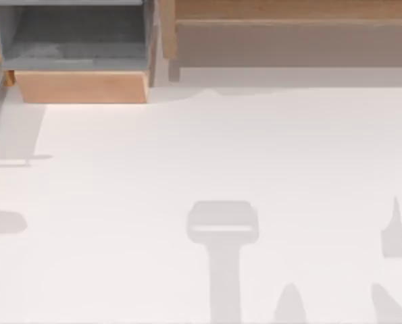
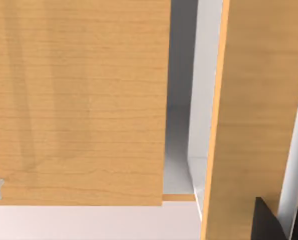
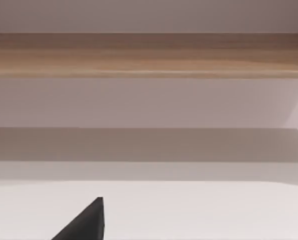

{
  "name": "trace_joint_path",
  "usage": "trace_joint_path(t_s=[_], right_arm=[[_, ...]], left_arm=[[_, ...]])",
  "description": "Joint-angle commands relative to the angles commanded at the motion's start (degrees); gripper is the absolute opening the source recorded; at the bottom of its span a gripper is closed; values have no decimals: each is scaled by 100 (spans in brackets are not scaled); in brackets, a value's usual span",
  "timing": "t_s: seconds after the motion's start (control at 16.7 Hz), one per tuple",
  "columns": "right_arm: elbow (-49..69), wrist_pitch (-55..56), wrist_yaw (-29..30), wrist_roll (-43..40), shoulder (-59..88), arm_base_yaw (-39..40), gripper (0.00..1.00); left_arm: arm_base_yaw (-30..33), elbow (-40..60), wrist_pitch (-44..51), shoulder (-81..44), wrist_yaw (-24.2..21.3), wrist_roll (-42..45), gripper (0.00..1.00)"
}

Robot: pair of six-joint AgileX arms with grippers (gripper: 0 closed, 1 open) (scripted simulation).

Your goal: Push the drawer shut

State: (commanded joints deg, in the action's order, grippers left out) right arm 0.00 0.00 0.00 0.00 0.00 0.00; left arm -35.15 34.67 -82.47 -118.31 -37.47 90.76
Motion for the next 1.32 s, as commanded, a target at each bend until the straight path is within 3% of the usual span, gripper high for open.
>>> trace_joint_path(t_s=[0.36, 0.72, 1.32], right_arm=[[0, 0, 0, 0, 0, 0, 100], [0, 0, 0, 0, 0, 0, 100], [0, 0, 0, 0, 0, 0, 100]], left_arm=[[410, 725, 430, -323, 406, -19, 0], [410, 793, 499, -371, 441, -21, 0], [902, 2124, 1229, -965, 913, -52, 0]])
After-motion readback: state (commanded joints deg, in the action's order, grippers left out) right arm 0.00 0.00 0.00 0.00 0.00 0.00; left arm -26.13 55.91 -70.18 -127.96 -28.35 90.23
